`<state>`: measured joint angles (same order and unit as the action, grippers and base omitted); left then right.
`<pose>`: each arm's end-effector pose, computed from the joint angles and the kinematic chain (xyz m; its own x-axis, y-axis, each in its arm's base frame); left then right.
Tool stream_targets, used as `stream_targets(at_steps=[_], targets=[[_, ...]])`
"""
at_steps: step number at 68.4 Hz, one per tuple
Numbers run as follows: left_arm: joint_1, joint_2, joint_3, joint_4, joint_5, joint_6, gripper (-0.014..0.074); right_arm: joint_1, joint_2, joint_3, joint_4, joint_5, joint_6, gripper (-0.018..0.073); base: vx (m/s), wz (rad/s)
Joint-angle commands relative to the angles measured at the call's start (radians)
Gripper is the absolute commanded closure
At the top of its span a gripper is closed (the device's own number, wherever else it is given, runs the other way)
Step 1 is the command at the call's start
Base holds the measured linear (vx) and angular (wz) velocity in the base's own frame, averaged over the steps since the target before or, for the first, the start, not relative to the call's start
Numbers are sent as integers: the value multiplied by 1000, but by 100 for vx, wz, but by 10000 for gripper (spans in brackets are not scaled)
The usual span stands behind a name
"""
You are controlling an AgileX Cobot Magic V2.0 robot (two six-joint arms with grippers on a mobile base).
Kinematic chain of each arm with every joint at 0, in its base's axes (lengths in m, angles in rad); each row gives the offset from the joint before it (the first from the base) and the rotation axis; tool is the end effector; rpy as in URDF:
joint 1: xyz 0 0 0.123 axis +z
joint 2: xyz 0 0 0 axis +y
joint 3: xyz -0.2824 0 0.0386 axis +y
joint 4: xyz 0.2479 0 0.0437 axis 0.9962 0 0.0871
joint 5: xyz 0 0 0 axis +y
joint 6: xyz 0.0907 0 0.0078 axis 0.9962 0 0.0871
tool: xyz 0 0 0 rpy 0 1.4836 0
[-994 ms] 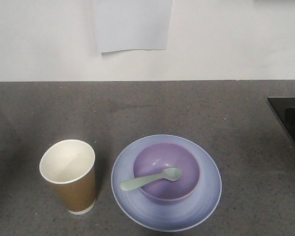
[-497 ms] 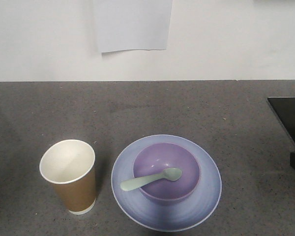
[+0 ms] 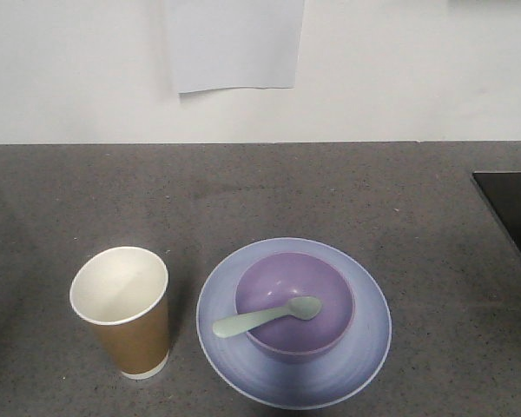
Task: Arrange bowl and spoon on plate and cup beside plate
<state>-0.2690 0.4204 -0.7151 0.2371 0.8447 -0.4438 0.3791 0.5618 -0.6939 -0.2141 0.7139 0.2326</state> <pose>0.0651 -0.0014 0.3483 -0.4320 -0.1677 -0.8861 -0.0128 0.9836 -0.1800 0.0988 0.0257 0.3401 -0.4481 -0.1043 -0.8879 -0.2214 0.9752 -0.0028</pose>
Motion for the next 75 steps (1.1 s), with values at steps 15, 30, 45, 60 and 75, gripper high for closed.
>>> stream_targets(at_steps=[15,30,45,60,75], targets=[[-4,10,-19,17,-69,-9,604,-6,2,-24,-16,-67,-7,570,0,0],[-4,10,-19,17,-69,-9,604,-6,2,-24,-16,-67,-7,570,0,0],[-4,10,-19,17,-69,-9,604,-6,2,-24,-16,-67,-7,570,0,0],[3,-9,22,27,-114,-8,604,-6,2,-24,-16,-68,-7,570,0,0],[88,-129,249,-4,-412,39,603,-6,2,-24,-16,-68,-7,570,0,0]])
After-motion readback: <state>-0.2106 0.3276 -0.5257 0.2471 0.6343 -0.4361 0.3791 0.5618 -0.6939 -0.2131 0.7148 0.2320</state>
